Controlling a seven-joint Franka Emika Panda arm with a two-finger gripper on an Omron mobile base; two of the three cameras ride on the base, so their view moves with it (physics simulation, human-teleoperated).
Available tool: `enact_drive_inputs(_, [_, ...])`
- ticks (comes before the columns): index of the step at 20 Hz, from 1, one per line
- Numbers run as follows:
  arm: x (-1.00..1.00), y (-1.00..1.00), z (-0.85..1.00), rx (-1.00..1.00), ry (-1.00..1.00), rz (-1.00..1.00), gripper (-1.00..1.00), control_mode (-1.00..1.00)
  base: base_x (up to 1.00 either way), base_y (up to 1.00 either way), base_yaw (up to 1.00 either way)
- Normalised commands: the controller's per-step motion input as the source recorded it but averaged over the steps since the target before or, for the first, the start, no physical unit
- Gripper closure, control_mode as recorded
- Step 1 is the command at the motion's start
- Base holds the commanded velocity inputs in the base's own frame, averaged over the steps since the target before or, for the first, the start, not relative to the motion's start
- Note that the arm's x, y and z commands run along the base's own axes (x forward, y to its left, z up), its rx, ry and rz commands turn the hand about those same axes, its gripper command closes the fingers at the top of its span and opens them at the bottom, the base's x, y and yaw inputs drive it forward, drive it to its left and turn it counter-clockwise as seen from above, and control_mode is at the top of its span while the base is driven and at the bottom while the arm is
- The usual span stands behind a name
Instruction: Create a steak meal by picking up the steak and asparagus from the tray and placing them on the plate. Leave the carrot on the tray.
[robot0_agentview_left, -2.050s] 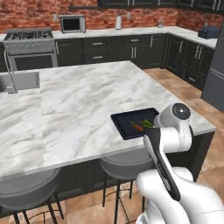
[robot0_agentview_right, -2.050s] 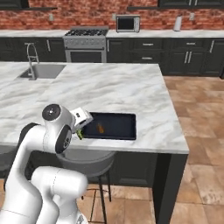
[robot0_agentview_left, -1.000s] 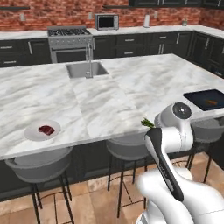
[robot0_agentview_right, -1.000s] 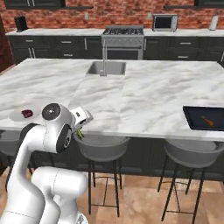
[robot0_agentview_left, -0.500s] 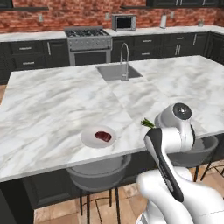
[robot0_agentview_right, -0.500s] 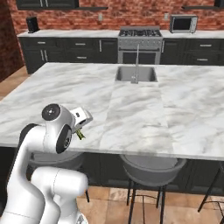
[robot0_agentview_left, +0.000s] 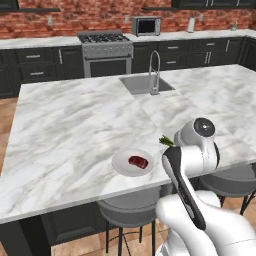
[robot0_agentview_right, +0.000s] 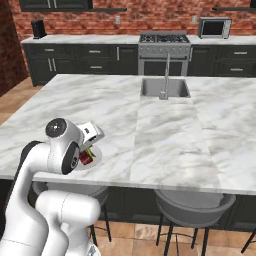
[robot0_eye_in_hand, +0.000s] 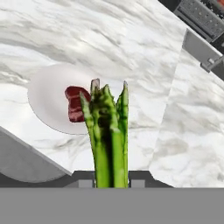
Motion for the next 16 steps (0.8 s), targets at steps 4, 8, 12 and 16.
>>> enact_drive_inputs(4, [0.17,0.48,-0.01,-0.05,0.0,0.0,1.0,-1.0,0.0,0.0,0.0])
enact_drive_inputs(8, [0.08,0.71,-0.01,-0.06,0.03,0.0,1.0,-1.0,0.0,0.0,0.0])
enact_drive_inputs(12, [0.14,0.7,-0.17,-0.02,0.05,0.0,1.0,-1.0,0.0,0.0,0.0])
enact_drive_inputs(16, [0.1,0.53,-0.38,0.0,0.01,0.0,1.0,-1.0,0.0,0.0,0.0])
